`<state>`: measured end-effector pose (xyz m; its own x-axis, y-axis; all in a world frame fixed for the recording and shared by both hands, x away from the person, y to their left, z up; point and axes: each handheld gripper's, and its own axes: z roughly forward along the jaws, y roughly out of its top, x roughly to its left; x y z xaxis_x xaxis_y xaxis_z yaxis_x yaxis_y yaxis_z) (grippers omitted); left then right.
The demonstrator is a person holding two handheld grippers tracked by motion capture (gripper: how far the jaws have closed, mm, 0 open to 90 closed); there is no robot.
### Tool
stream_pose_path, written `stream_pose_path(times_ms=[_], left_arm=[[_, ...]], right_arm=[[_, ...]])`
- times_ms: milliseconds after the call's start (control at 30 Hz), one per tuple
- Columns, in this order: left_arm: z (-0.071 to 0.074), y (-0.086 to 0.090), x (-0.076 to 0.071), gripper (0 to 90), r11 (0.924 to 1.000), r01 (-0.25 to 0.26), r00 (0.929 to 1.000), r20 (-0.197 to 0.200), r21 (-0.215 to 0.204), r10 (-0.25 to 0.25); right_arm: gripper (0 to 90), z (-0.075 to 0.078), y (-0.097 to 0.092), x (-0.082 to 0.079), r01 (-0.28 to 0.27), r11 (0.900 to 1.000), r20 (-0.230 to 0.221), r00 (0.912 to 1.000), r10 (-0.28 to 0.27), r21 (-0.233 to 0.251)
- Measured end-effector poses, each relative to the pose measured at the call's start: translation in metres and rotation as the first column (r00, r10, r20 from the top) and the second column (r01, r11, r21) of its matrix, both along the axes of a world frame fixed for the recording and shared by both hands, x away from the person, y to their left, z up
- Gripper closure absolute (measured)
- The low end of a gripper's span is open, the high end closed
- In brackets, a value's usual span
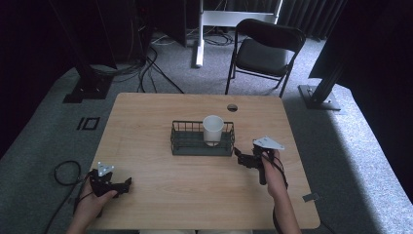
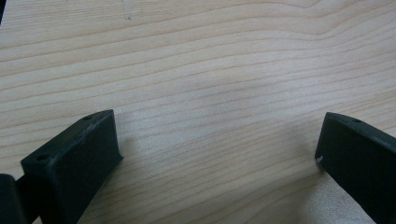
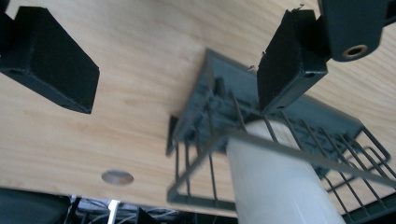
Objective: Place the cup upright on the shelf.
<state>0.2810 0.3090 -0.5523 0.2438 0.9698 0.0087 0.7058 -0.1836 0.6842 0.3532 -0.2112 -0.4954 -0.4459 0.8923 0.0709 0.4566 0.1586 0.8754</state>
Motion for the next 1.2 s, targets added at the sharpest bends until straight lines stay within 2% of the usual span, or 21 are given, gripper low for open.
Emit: stream_pose_path(times_ms=[333,500,633,1200], left_arm=[[0.0,0.0,0.0,0.0,1.0,0.0,1.0,0.0,0.0,0.0],[0.0,0.0,0.0,0.0,1.0,0.0,1.0,0.0,0.0,0.0],[0.0,0.0,0.0,0.0,1.0,0.0,1.0,0.0,0.0,0.0],[0.0,0.0,0.0,0.0,1.0,0.0,1.0,0.0,0.0,0.0]], right_arm=[[12.8,-0.023,-0.017,-0.011,0.024,0.9997,-0.051,0.9984,-0.024,-0.011],[12.8,-0.03,-0.022,-0.016,0.038,0.9993,-0.07,0.9968,-0.038,-0.007],[12.8,-0.037,-0.029,-0.02,0.051,0.9985,-0.088,0.9947,-0.053,-0.021],[12.8,-0.048,-0.055,-0.031,0.098,0.9924,-0.129,0.9859,-0.107,-0.074]])
